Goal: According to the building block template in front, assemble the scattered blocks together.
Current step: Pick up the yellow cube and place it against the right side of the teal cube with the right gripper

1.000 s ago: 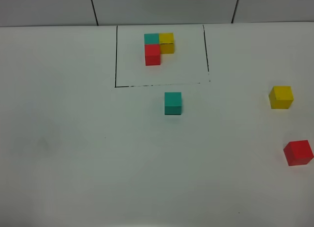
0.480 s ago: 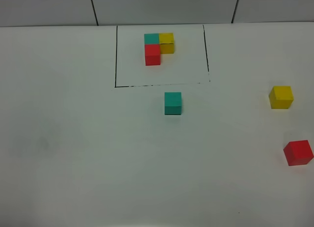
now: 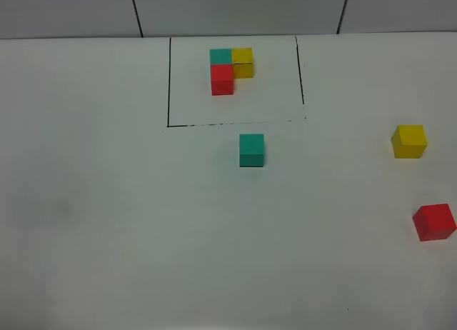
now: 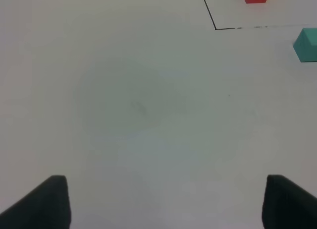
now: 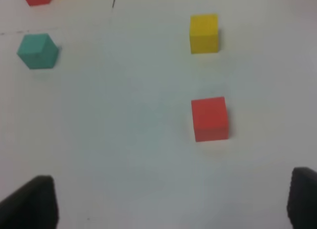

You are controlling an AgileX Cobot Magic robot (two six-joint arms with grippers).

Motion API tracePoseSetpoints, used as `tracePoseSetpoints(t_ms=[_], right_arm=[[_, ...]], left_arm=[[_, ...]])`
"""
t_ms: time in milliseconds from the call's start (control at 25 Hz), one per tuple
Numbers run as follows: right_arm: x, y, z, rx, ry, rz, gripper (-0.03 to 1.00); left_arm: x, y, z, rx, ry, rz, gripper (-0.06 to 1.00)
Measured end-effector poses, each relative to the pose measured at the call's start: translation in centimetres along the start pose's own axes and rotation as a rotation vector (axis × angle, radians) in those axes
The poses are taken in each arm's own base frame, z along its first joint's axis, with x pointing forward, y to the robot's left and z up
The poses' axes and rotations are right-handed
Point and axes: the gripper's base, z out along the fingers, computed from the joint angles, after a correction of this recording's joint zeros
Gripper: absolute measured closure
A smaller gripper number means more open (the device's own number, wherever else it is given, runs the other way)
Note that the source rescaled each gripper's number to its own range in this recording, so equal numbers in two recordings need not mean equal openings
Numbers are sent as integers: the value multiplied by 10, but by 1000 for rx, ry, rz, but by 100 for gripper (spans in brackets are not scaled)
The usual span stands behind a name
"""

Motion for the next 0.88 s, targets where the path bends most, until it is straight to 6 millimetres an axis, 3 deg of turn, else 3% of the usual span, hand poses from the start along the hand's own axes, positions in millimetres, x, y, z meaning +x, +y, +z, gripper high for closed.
tracePoseSetpoints(t_ms=[160, 280, 520, 680, 880], right_arm=[[-30, -2, 24, 14, 129, -26, -2], [-58, -8, 51, 55, 242, -55, -3], [-107, -15, 130, 69, 461, -79, -3], [-134, -18, 179, 49, 469, -114, -3], [-148, -21, 238, 22, 548, -119, -3]], left_arm=[[0, 0, 0, 0, 0, 0, 24], [0, 0, 0, 0, 0, 0, 24], [0, 0, 0, 0, 0, 0, 24], [0, 0, 0, 0, 1, 0, 24], [0, 0, 0, 0, 1, 0, 24]])
